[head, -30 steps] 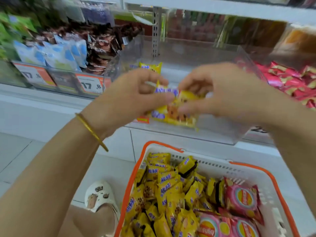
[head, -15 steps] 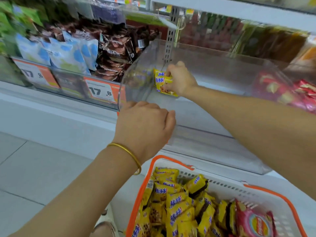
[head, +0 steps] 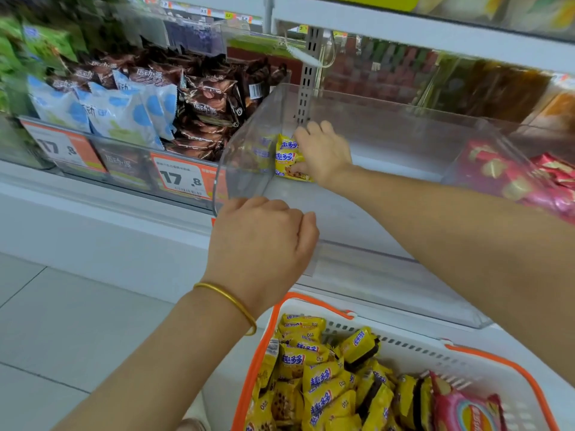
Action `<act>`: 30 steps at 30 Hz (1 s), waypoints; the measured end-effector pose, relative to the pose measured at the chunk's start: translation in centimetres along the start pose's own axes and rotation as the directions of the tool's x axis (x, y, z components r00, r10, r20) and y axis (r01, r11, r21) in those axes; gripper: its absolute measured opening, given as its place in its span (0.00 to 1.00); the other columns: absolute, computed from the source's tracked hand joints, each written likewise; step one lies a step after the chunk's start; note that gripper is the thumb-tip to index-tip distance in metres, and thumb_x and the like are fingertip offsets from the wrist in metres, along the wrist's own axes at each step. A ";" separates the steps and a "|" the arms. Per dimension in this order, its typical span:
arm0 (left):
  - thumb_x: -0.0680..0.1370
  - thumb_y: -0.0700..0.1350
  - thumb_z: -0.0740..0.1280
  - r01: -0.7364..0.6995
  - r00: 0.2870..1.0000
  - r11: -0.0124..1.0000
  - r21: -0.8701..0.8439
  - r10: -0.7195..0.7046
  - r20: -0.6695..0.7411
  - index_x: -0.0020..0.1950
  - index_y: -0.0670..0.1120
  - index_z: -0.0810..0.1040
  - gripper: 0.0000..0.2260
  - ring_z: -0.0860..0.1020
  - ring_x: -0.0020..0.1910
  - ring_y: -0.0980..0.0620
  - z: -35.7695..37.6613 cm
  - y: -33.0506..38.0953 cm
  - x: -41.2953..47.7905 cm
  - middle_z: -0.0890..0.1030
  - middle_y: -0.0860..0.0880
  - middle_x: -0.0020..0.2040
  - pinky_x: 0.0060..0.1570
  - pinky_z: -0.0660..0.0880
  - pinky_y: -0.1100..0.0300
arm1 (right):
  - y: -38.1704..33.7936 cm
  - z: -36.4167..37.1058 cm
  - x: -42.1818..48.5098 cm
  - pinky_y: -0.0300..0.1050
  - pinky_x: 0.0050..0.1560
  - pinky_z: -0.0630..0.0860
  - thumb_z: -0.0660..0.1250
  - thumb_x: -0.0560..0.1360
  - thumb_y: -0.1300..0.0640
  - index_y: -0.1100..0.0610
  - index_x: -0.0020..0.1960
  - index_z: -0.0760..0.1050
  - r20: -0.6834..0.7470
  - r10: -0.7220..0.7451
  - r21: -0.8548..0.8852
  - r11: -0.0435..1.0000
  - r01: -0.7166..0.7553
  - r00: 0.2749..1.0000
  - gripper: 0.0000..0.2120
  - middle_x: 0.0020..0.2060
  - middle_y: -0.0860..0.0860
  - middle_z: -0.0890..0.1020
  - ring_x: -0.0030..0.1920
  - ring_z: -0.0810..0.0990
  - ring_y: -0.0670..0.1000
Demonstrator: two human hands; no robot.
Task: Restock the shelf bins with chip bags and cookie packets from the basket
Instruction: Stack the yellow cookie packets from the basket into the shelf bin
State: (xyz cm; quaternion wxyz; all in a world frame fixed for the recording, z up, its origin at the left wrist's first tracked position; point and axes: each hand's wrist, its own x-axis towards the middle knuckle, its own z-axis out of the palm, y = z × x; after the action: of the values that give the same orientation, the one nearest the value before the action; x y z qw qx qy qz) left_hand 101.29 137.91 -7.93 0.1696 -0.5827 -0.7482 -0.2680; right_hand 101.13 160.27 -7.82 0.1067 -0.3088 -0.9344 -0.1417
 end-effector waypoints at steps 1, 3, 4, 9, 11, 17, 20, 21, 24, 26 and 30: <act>0.78 0.51 0.50 0.006 1.000 1.000 -0.027 -0.007 -0.005 0.31 0.48 0.69 0.18 0.76 0.35 0.44 -0.1 0.0 -0.1 0.77 0.49 0.31 0.43 0.70 0.53 | 0.0 -0.8 -0.3 0.51 0.51 0.70 0.70 0.73 0.49 0.58 0.64 0.67 0.017 0.016 0.014 1.000 -0.016 1.000 0.25 0.61 0.56 0.71 0.63 0.67 0.57; 0.78 0.52 0.51 0.003 0.998 0.997 -0.078 -0.008 -0.058 0.40 0.46 0.78 0.19 0.77 0.42 0.44 -0.9 0.2 -0.4 0.80 0.49 0.41 0.49 0.72 0.49 | 0.1 -3.6 -1.4 0.52 0.52 0.71 0.69 0.74 0.53 0.58 0.62 0.68 0.013 0.054 0.102 0.993 -0.055 0.998 0.20 0.61 0.56 0.71 0.62 0.69 0.58; 0.78 0.51 0.53 -0.017 0.994 0.997 -0.076 0.009 -0.109 0.44 0.46 0.80 0.17 0.77 0.45 0.43 -1.3 0.4 -0.6 0.81 0.49 0.44 0.50 0.71 0.46 | 0.3 -5.3 -2.4 0.51 0.52 0.72 0.68 0.75 0.55 0.57 0.60 0.70 -0.014 0.068 0.173 0.983 -0.064 0.998 0.16 0.59 0.56 0.72 0.60 0.72 0.57; 0.75 0.45 0.59 -0.044 0.986 0.965 -0.260 0.001 -0.165 0.48 0.44 0.79 0.11 0.73 0.41 0.48 -2.8 3.2 -3.5 0.78 0.49 0.41 0.42 0.70 0.54 | 0.5 -14.5 -16.1 0.35 0.35 0.74 0.70 0.72 0.60 0.56 0.47 0.74 -0.069 -0.026 0.642 0.764 0.065 0.997 0.06 0.35 0.50 0.77 0.34 0.78 0.47; 0.73 0.47 0.58 0.017 0.998 0.961 -0.275 -0.034 -0.057 0.46 0.47 0.79 0.11 0.72 0.39 0.53 -2.3 4.1 -5.5 0.77 0.52 0.39 0.36 0.69 0.57 | -0.1 -14.5 -21.6 0.34 0.25 0.72 0.70 0.72 0.61 0.57 0.44 0.75 0.150 -0.142 0.795 0.606 -0.034 0.978 0.04 0.33 0.52 0.79 0.27 0.79 0.48; 0.77 0.48 0.59 0.139 0.922 0.986 -0.089 -0.095 0.376 0.47 0.51 0.78 0.09 0.76 0.45 0.51 0.6 3.9 -8.1 0.79 0.53 0.45 0.41 0.74 0.54 | -3.7 0.0 -26.8 0.48 0.50 0.74 0.68 0.75 0.49 0.60 0.59 0.72 0.738 -0.220 0.410 0.897 -0.165 0.638 0.19 0.54 0.53 0.78 0.54 0.77 0.54; 0.79 0.47 0.58 0.129 0.871 0.991 -0.022 -0.102 0.481 0.51 0.50 0.78 0.09 0.76 0.48 0.50 1.5 3.6 -8.3 0.79 0.51 0.48 0.44 0.76 0.52 | -4.0 4.5 -27.8 0.45 0.46 0.72 0.69 0.75 0.52 0.61 0.59 0.70 0.792 -0.191 0.348 0.921 -0.172 0.580 0.18 0.51 0.53 0.77 0.50 0.76 0.53; 0.79 0.47 0.58 0.125 0.859 0.992 -0.015 -0.101 0.502 0.51 0.50 0.78 0.09 0.76 0.48 0.50 1.7 3.6 -8.3 0.79 0.51 0.49 0.45 0.76 0.53 | -3.9 5.0 -28.1 0.43 0.41 0.71 0.68 0.75 0.56 0.59 0.56 0.70 0.779 -0.170 0.357 0.912 -0.204 0.604 0.13 0.45 0.52 0.75 0.44 0.75 0.51; 0.79 0.46 0.58 0.104 0.848 0.994 -0.026 -0.075 0.525 0.51 0.50 0.78 0.09 0.76 0.47 0.50 2.0 3.7 -8.2 0.79 0.51 0.48 0.45 0.76 0.52 | -2.3 5.4 -28.7 0.43 0.41 0.74 0.61 0.76 0.66 0.61 0.56 0.70 0.779 -0.087 0.352 0.880 -0.319 0.621 0.09 0.44 0.52 0.76 0.42 0.76 0.49; 0.79 0.46 0.58 0.090 0.846 0.995 -0.041 -0.054 0.530 0.51 0.50 0.77 0.09 0.76 0.47 0.50 2.3 3.9 -8.0 0.79 0.51 0.48 0.45 0.76 0.51 | -0.5 5.4 -29.5 0.48 0.54 0.75 0.60 0.75 0.68 0.63 0.64 0.69 0.826 -0.117 0.318 0.905 -0.284 0.551 0.17 0.59 0.56 0.76 0.56 0.77 0.55; 0.79 0.46 0.57 0.047 0.822 0.997 -0.058 -0.006 0.569 0.51 0.50 0.77 0.09 0.76 0.47 0.49 3.1 4.8 -7.9 0.79 0.50 0.48 0.44 0.76 0.53 | 0.8 6.5 -32.1 0.42 0.47 0.69 0.68 0.74 0.60 0.54 0.66 0.70 0.829 -0.243 0.363 0.919 -0.154 0.503 0.21 0.61 0.50 0.75 0.57 0.74 0.51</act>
State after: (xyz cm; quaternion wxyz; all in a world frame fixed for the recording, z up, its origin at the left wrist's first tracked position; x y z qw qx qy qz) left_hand 108.19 134.45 -13.89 -0.0848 -0.6312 -0.7630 -0.1103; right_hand 126.13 145.46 -22.96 -0.3174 -0.2850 -0.8779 0.2177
